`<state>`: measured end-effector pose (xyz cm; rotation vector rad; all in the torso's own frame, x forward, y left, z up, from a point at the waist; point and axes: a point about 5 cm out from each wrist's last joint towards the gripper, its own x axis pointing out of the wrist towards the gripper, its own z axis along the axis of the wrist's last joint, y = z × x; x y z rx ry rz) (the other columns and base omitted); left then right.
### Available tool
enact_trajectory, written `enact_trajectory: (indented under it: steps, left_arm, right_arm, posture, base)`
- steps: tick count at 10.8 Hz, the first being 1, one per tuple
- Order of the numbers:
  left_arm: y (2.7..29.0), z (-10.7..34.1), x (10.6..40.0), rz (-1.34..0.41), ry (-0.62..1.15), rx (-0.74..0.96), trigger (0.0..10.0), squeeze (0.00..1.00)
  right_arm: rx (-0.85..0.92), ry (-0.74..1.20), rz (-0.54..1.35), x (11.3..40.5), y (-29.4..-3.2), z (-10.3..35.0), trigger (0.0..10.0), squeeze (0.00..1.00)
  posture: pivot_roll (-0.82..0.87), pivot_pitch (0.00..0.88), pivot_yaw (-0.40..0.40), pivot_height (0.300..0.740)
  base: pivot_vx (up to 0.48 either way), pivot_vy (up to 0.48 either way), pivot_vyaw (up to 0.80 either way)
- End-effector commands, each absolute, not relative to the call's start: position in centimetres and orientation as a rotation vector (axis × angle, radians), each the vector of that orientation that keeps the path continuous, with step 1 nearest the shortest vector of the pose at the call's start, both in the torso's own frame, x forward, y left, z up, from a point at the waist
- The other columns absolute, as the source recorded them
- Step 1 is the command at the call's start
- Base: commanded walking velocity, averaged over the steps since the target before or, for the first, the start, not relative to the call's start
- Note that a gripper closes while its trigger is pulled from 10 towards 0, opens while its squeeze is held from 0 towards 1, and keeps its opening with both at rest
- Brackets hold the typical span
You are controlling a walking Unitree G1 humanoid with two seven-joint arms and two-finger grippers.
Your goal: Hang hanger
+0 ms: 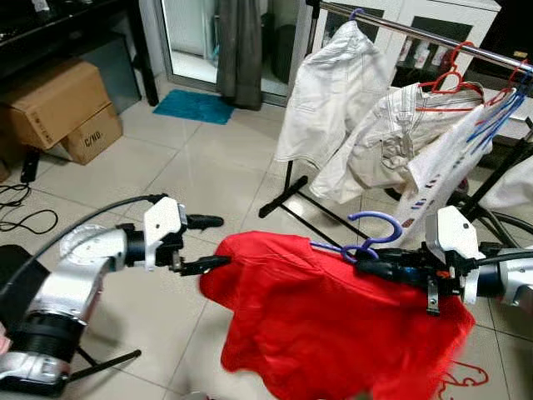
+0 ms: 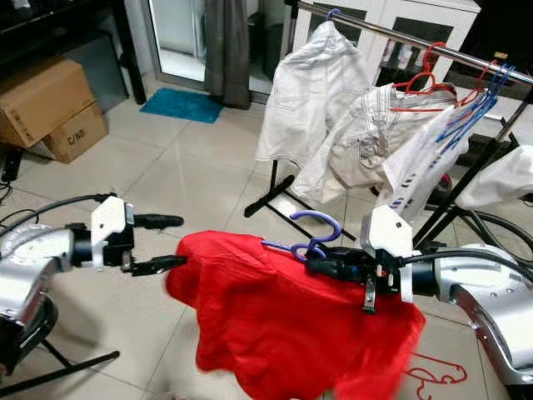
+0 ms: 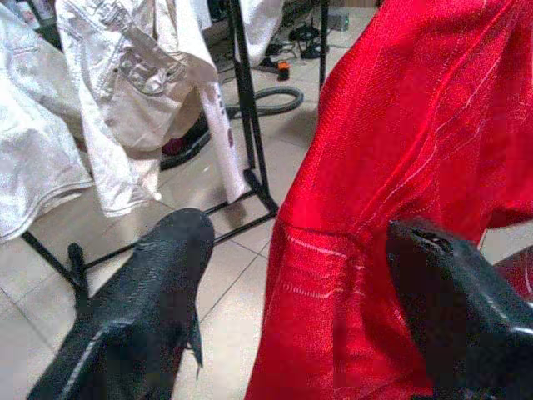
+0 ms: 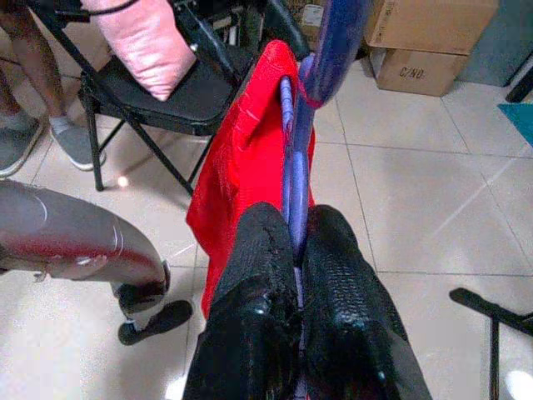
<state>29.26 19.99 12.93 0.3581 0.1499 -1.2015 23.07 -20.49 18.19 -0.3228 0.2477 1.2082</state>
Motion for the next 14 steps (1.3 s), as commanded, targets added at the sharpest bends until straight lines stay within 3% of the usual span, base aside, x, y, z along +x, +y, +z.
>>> enact_trajectory:
  steps: [1, 14]
  left_arm:
    - [19.95, 12.66, 29.23, -1.204, 0.158, 0.351, 0.0, 0.0]
    - [19.93, 12.37, 30.08, -1.204, 0.17, 0.267, 0.0, 0.0]
  right_arm:
    - [-0.344, 0.206, 1.201, 23.29, -20.73, 19.52, 0.0, 0.0]
    - [-0.329, 0.196, 1.219, 23.27, -20.45, 19.73, 0.0, 0.0]
  posture:
    - [0.0, 0.034, -0.027, 0.74]
    - [-0.01, 0.028, -0.023, 0.74]
  base:
    - [0.0, 0.0, 0.0]
    - [0.0, 0.0, 0.0]
